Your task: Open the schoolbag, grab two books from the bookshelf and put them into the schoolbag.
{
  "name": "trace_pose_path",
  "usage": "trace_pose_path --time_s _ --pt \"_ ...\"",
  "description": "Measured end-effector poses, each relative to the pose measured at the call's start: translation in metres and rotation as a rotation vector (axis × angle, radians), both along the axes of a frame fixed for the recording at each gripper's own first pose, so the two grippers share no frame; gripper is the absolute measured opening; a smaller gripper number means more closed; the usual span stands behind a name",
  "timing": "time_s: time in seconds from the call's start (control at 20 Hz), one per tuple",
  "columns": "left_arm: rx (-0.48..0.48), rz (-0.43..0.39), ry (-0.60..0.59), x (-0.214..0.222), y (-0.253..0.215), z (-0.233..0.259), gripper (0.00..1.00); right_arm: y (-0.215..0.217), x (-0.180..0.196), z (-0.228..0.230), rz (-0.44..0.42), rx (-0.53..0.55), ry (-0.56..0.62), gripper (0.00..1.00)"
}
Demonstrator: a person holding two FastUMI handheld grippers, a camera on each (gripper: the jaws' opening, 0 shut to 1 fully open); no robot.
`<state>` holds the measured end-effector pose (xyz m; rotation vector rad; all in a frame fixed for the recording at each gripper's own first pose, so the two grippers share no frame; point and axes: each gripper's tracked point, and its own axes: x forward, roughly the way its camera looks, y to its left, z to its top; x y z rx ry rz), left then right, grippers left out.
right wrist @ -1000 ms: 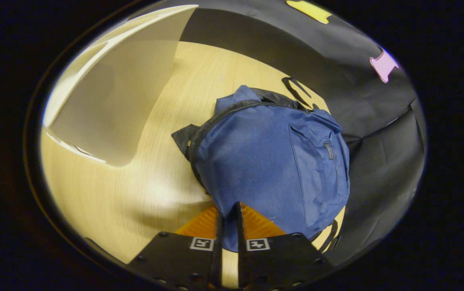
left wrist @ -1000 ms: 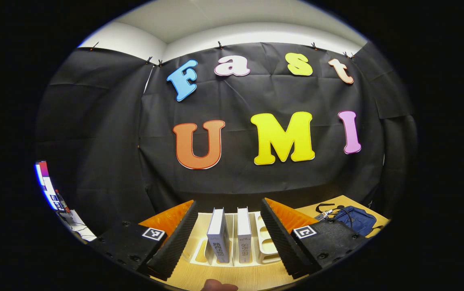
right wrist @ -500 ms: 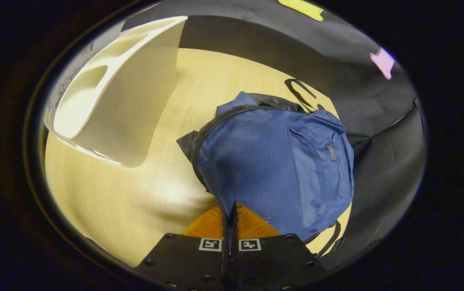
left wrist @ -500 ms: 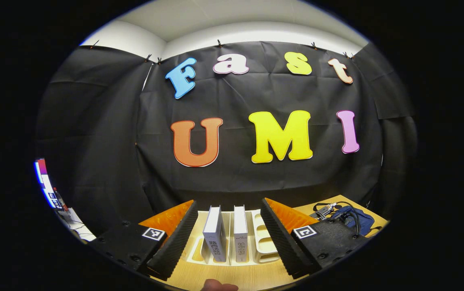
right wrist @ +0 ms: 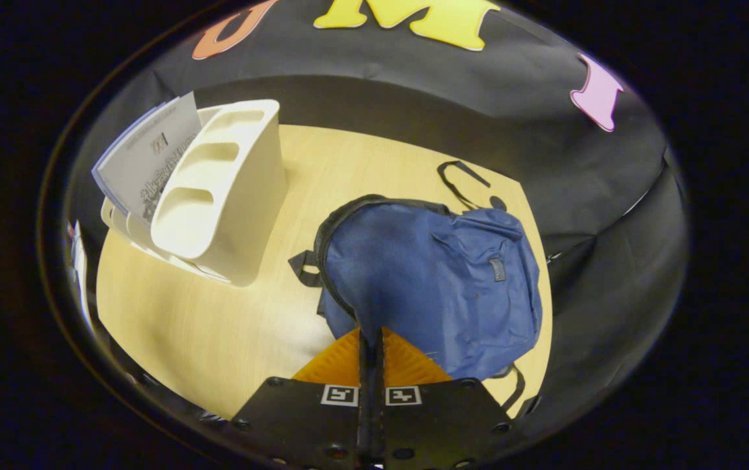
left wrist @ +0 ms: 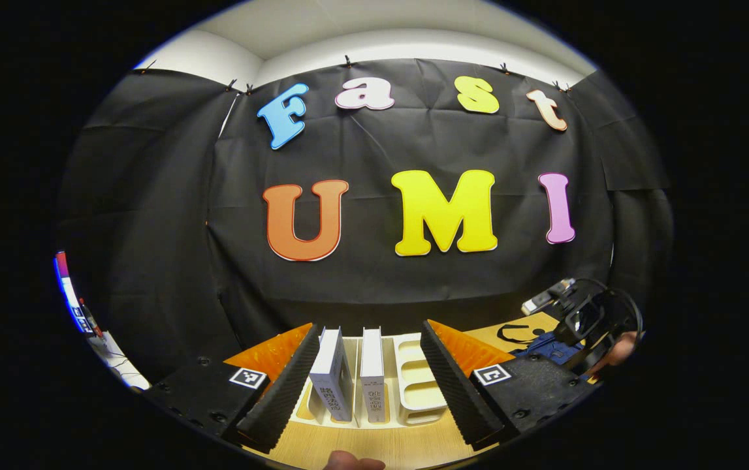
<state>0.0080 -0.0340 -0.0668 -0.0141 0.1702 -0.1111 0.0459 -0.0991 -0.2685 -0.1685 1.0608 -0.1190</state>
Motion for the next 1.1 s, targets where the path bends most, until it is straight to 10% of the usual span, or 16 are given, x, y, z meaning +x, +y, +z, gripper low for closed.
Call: trace_pose_path --time_s 1.1 --pt "0.028 -0.051 0.211 0.066 -0.035 -0.033 0.99 -0.151 0.007 0.114 -0.035 0.083 -0.048 0.00"
